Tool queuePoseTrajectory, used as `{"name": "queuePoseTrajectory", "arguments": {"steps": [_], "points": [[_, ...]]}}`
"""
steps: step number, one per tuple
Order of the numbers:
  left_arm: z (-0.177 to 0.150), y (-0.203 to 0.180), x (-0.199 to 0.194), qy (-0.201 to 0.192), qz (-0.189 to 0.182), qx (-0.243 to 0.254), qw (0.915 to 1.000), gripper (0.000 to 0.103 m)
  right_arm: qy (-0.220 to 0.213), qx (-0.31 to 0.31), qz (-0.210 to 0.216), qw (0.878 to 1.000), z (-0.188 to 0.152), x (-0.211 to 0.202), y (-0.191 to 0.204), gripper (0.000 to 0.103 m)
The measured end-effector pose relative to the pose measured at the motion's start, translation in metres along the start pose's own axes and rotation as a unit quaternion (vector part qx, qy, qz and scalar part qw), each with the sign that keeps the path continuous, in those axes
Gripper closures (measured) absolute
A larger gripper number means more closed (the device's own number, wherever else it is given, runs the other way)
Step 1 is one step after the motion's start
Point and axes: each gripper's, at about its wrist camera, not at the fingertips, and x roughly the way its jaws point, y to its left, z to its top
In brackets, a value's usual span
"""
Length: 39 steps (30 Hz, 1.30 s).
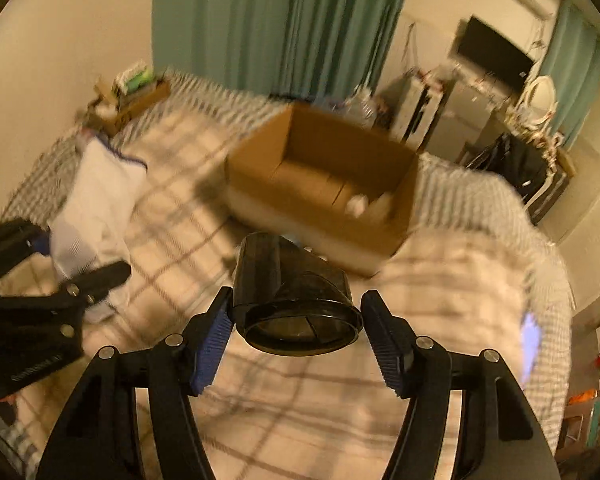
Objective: Organize objects
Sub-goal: 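Grasp the black round cup with the right tool while the left tool holds the sock, then lower the sock and black cup into the box and open both tools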
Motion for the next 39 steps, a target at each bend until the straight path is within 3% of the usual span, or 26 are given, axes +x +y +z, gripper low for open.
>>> {"name": "queuePoseTrajectory", "arguments": {"steps": [4,10,16,20,24,29,39], "points": [[0.031,-0.012,-0.024,-0.026,0.000,0.024,0.9994,0.053,-0.036,0.006,-0.008,0.999,0.022,-0.038,-0.012,0.039],[0.078,-0.021,-0.031,-0.022,-0.023,0.040,0.9987,0.053,-0.066,0.000,-0.030,0.997,0.059,-0.068,-0.024,0.039],[0.126,-0.023,-0.017,-0.005,-0.047,0.026,0.9985,0.053,-0.095,0.039,-0.003,0.995,0.113,-0.083,-0.052,0.039],[0.160,-0.022,-0.007,-0.017,-0.026,0.033,0.9990,0.053,-0.098,0.062,0.016,0.993,0.151,-0.079,-0.075,0.039],[0.190,-0.016,0.011,-0.020,-0.017,0.029,0.9992,0.053,-0.090,0.069,0.015,0.993,0.178,-0.055,-0.091,0.039],[0.210,-0.009,0.054,-0.014,-0.002,0.038,0.9992,0.053,-0.063,0.062,0.019,0.996,0.187,-0.002,-0.098,0.040],[0.194,-0.001,0.167,0.040,-0.026,0.037,0.9982,0.053,0.006,0.079,0.048,0.996,0.160,0.132,-0.112,0.039]]}}
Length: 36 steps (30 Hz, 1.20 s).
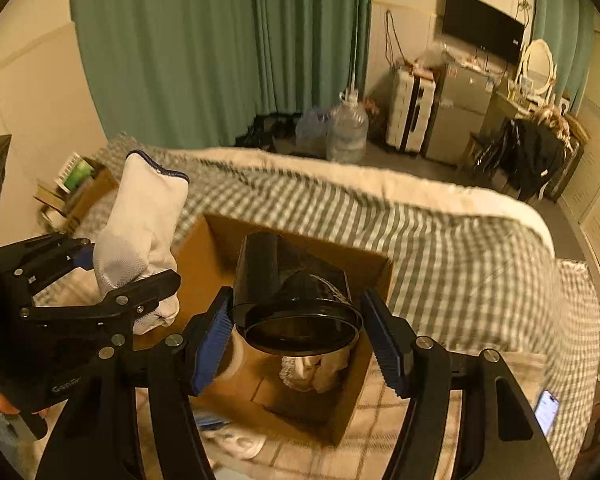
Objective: Organize objects
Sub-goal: 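Lower the sock and black cup into the box and open both tools, then grasp the white earbud case with the right tool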
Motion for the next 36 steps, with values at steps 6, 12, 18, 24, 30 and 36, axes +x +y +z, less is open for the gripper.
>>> {"name": "queuePoseTrajectory", "arguments": {"steps": [6,12,18,24,30,36], "points": [[-0.013,-0.002,0.046,0.022,-0.011,0.008,0.9997,0.053,0.028,0.013,0.009,0.999,-0.016,0.053,-0.018,0.040],[-0.016,-0.012,0.060,0.032,-0.014,0.010,0.9993,0.046,0.003,0.023,0.019,1.000,-0.023,0.061,-0.027,0.039],[-0.011,-0.019,0.025,-0.003,0.000,0.004,1.0000,0.007,-0.048,0.039,0.015,0.998,-0.018,0.012,-0.032,0.024],[-0.013,-0.021,-0.052,-0.045,0.026,0.010,0.9986,0.001,-0.077,0.034,-0.018,0.996,-0.017,-0.067,-0.034,0.024],[-0.028,-0.028,-0.138,-0.093,0.035,0.016,0.9950,0.000,-0.113,0.021,-0.037,0.993,-0.033,-0.156,-0.015,0.023],[-0.058,-0.037,-0.192,-0.118,0.045,0.016,0.9919,0.000,-0.125,-0.009,-0.051,0.991,-0.066,-0.208,0.016,0.023]]}}
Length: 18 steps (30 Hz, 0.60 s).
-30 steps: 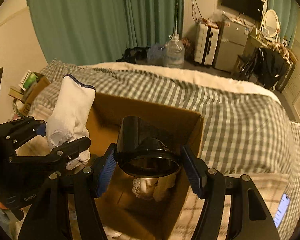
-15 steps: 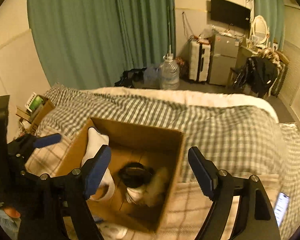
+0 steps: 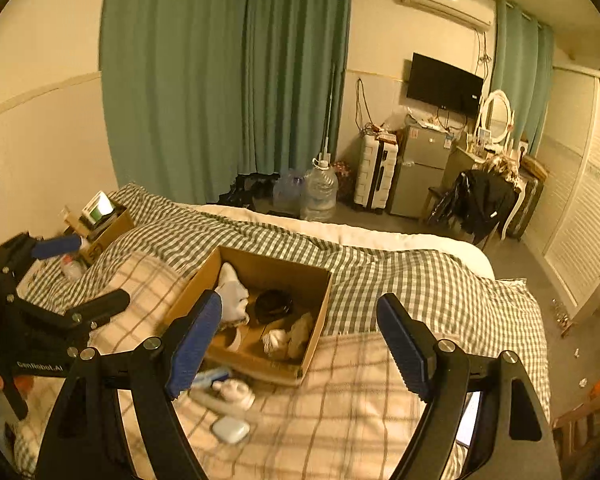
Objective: Organize objects
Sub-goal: 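Grasp the white earbud case with the right tool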
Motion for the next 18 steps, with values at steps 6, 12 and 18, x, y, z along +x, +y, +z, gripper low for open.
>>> {"name": "queuePoseTrajectory", "arguments": {"steps": [6,12,18], "points": [[-0.036,-0.002,-0.019,-0.008,0.008,-0.017,0.9998,0.000,0.001,-0.005,0.011,1.000,-0.034,-0.018,0.018,0.023],[-0.095,0.007,0.003,0.015,0.042,-0.063,0.9970,0.000,0.027,0.009,0.012,1.000,-0.084,0.005,0.029,0.023],[-0.144,0.009,0.054,0.054,0.053,-0.084,0.9936,0.000,0.092,0.009,0.013,0.996,-0.140,0.074,0.043,0.023]]}}
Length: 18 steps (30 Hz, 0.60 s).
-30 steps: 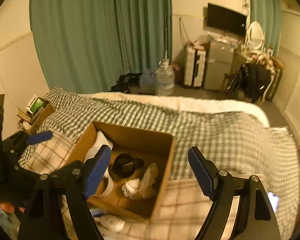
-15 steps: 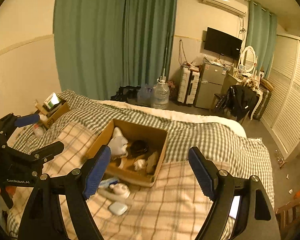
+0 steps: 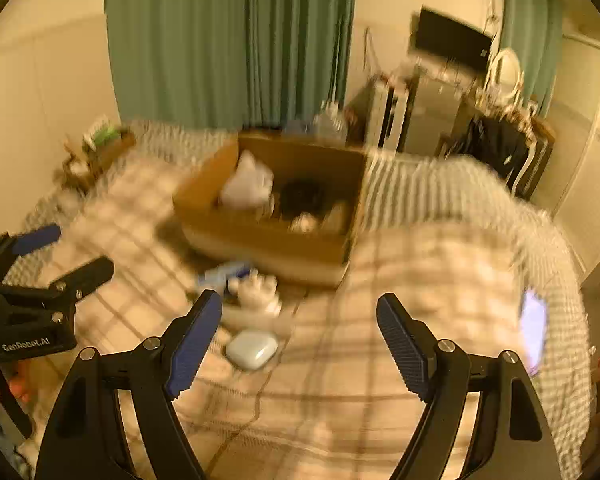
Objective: Organize objects
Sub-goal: 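Grasp the white earbud case with the right tool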
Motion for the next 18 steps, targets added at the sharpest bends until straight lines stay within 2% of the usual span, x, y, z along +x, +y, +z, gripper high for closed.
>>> {"name": "queuePoseTrajectory", "arguments": {"steps": [4,7,11,15,17,18], "points": [[-0.017,-0.002,0.028,0.029,0.030,0.010,0.9991,0.000,0.050,-0.021,0.012,0.998,-0.021,0.046,0.018,0.023],[-0.024,0.006,0.038,0.047,0.044,-0.003,0.9979,0.000,0.093,-0.038,0.031,0.994,-0.031,0.074,0.032,0.024],[-0.027,0.019,0.041,0.058,0.043,-0.031,0.9969,0.000,0.130,-0.035,0.042,0.990,-0.032,0.104,0.038,0.024],[-0.029,0.022,0.043,0.067,0.036,-0.044,0.9961,0.000,0.188,-0.033,0.056,0.980,-0.042,0.138,0.043,0.024],[-0.029,0.021,0.043,0.068,0.035,-0.043,0.9961,0.000,0.187,-0.047,0.043,0.980,-0.047,0.140,0.047,0.027],[-0.029,0.019,0.043,0.069,0.034,-0.041,0.9962,0.000,0.183,-0.052,0.038,0.981,-0.048,0.137,0.048,0.037]]}}
